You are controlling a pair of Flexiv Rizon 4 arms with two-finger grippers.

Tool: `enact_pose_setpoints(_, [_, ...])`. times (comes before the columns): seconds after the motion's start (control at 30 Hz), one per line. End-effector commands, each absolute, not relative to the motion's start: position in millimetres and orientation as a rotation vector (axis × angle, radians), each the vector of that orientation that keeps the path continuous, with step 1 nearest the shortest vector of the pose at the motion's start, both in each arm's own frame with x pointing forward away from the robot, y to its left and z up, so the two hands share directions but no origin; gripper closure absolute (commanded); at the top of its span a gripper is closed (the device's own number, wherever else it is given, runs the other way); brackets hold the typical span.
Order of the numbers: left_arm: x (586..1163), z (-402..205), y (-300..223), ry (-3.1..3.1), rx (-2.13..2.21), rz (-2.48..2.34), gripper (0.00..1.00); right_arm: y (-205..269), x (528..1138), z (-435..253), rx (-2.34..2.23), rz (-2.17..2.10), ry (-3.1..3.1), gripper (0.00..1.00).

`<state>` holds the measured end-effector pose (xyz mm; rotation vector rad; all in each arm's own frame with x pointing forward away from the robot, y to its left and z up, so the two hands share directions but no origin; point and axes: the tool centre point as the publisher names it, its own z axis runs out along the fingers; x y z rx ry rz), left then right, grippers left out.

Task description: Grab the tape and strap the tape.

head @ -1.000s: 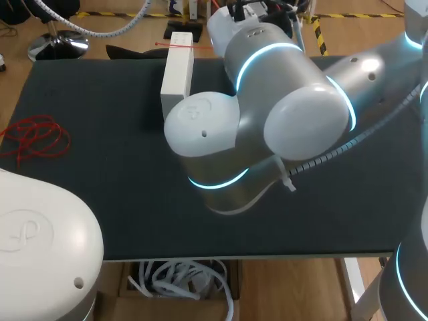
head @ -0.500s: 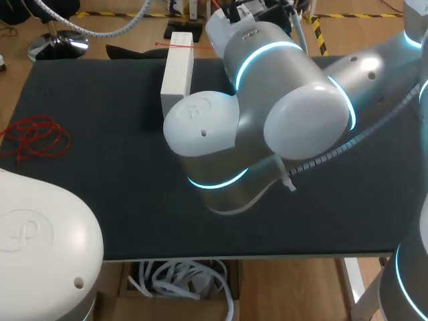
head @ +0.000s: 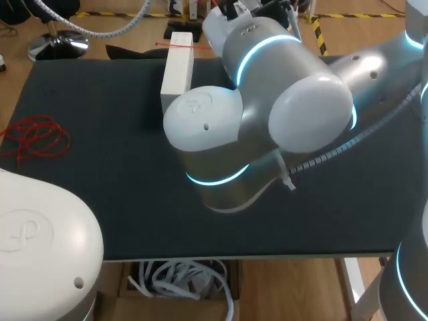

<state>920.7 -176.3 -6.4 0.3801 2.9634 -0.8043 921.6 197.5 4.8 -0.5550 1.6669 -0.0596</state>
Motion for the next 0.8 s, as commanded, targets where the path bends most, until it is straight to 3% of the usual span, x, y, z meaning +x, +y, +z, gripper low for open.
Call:
enact_pose_setpoints(0.03, [920.2, -5.6, -176.8, 2.965, 0.379, -0.8, 1.0, 199.7, 922.0, 5.4, -0.562, -0.06, 1.672, 1.0])
enact_pose_setpoints(0.33, [920.2, -5.6, -176.8, 2.965, 0.379, -0.8, 1.0, 195.2, 920.9, 6.2, -0.52, -0.017, 1.671, 1.0])
enact_pose_setpoints(0.37, [920.2, -5.6, -176.8, 2.965, 0.379, -0.8, 1.0, 194.7, 920.1, 7.4, -0.508, -0.009, 1.667, 0.7])
enact_pose_setpoints(0.4, [920.2, -5.6, -176.8, 2.965, 0.379, -0.8, 1.0, 194.7, 919.3, 8.6, -0.507, -0.002, 1.662, 0.54])
enact_pose_setpoints(0.6, [920.2, -5.6, -176.8, 2.965, 0.379, -0.8, 1.0, 195.1, 909.8, 19.0, -0.491, 0.022, 1.655, 0.52])
enact_pose_setpoints(0.8, [920.2, -5.6, -176.8, 2.965, 0.379, -0.8, 1.0, 192.7, 895.3, 33.8, -0.467, 0.057, 1.636, 0.58])
